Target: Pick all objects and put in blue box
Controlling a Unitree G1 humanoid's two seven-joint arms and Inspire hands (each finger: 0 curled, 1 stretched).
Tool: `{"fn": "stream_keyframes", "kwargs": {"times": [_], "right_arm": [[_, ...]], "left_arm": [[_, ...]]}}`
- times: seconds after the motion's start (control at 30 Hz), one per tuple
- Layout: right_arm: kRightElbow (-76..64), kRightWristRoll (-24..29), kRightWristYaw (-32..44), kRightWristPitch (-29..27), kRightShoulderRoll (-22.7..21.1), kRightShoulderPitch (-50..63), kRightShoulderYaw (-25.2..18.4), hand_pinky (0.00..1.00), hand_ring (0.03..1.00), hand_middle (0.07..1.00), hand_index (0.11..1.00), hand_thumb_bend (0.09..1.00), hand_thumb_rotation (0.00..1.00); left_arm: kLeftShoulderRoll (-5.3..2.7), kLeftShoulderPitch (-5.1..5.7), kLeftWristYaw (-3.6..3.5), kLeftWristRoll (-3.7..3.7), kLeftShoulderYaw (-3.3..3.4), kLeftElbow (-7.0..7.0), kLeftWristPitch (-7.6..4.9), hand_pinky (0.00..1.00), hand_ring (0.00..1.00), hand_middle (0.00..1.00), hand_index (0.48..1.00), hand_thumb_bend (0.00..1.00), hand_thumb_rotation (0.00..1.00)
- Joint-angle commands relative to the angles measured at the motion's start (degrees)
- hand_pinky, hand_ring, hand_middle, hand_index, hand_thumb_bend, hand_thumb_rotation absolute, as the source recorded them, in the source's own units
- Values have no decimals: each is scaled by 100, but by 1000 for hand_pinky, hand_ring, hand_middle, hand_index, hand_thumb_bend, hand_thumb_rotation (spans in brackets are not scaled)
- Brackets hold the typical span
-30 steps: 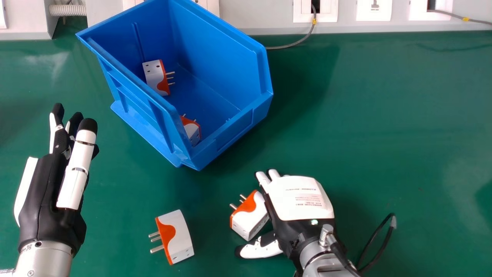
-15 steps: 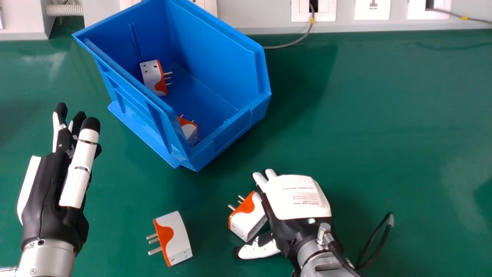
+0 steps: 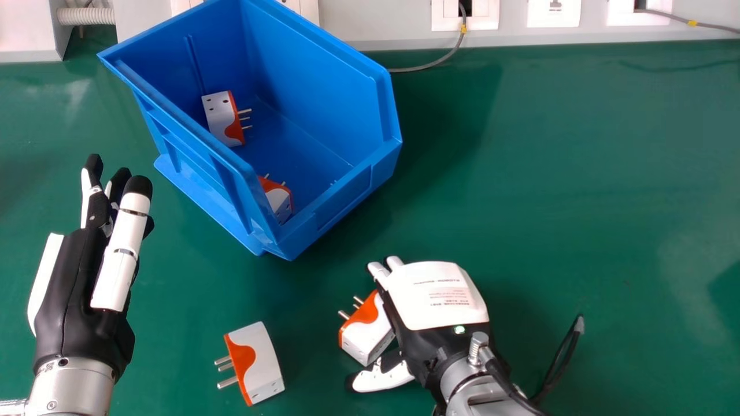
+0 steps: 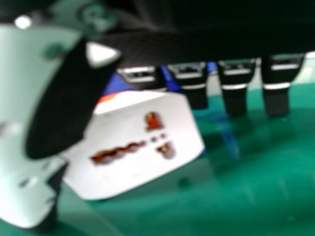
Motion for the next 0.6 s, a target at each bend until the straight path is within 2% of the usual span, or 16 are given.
{"fn": "stream_keyframes", "kwargs": {"times": [0.0, 0.07, 0.2, 0.27, 0.3, 0.33, 0.43, 0.47, 0.5, 0.53, 0.57], "right_arm": [[11, 189, 67, -309, 77, -55, 198, 832, 895, 929, 895, 509, 461], [65, 164, 29, -311, 93, -76, 216, 832, 893, 926, 876, 504, 459], [123, 192, -33, -317, 158, -77, 198, 817, 881, 912, 852, 501, 458], [153, 366, -59, -357, 201, -63, 120, 780, 856, 889, 793, 542, 400], [132, 485, -69, -366, 222, -37, 63, 780, 856, 889, 793, 542, 400], [101, 597, -80, -338, 257, 0, 9, 747, 830, 868, 749, 578, 345], [96, 842, -143, -273, 355, 44, -86, 747, 830, 868, 749, 578, 345], [121, 881, -161, -276, 366, 33, -101, 656, 731, 778, 697, 568, 276], [158, 900, -183, -289, 364, 8, -113, 656, 731, 778, 697, 568, 276], [197, 934, -222, -316, 359, -16, -131, 557, 636, 702, 653, 560, 220], [247, 962, -263, -344, 347, -50, -140, 557, 636, 702, 653, 560, 220]], "left_arm": [[58, -51, 21, -3, 13, -111, -13, 955, 1000, 1000, 1000, 394, 819], [60, -47, 12, -1, 19, -85, -38, 955, 1000, 1000, 1000, 393, 819], [60, -29, 17, 10, 16, -129, -25, 955, 1000, 1000, 1000, 396, 819], [57, -18, 19, 13, 12, -155, -17, 956, 1000, 1000, 1000, 398, 820], [55, -13, 19, 13, 12, -157, -21, 956, 1000, 1000, 1000, 398, 820], [53, -9, 19, 13, 13, -158, -25, 956, 1000, 1000, 1000, 399, 820], [55, -8, 22, 13, 14, -171, -15, 956, 1000, 1000, 1000, 399, 820], [56, -11, 22, 14, 13, -172, -13, 956, 1000, 1000, 1000, 399, 820], [57, -10, 22, 14, 12, -180, -7, 956, 1000, 1000, 1000, 399, 820], [57, -7, 22, 13, 11, -186, -4, 956, 1000, 1000, 1000, 399, 820], [59, -4, 20, 10, 14, -190, -2, 956, 1000, 1000, 1000, 399, 820]]}}
